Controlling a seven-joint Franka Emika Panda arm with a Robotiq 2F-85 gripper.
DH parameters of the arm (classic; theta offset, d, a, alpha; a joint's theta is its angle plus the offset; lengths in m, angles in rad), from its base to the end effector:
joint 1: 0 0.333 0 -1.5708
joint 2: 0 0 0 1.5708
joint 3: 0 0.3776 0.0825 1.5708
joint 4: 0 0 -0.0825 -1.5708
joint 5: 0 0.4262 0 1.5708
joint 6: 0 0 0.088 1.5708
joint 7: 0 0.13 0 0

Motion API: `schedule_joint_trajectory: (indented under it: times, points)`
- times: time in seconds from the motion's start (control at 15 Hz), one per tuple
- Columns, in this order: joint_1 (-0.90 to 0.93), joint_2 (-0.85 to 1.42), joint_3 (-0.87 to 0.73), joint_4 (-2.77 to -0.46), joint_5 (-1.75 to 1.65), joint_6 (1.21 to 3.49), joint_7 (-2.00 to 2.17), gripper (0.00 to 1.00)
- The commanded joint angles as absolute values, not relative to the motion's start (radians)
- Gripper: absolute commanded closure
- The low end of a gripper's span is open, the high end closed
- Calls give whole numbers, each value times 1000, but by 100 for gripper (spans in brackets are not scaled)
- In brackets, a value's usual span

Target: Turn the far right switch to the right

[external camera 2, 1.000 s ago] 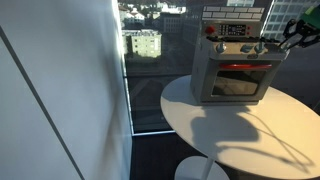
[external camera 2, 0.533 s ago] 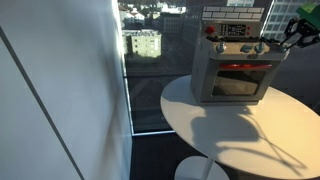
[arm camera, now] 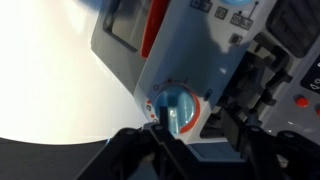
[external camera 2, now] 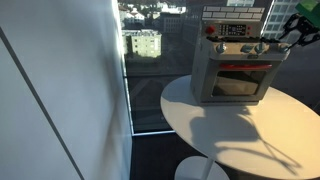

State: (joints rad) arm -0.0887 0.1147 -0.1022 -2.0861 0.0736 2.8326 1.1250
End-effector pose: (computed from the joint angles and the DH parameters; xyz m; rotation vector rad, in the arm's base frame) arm 0.6535 -0.1276 0.4616 -2.1055 1.7276 -0.7749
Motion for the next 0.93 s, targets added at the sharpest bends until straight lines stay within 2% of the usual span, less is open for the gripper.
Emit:
schedule_joint_trajectory:
  times: [0.0, 0.07, 0.13, 0.53, 0.87]
  points:
    - [-81, 83, -98, -2102, 77, 2850, 1136, 9]
    - [-79, 77, -97, -2105, 75, 2849, 1134, 1]
    - [-77, 66, -97, -2110, 74, 2840, 1128, 0]
    - [-67, 5, -97, -2135, 38, 2760, 1082, 0]
    - [-70, -62, -89, -2139, 58, 2565, 955, 0]
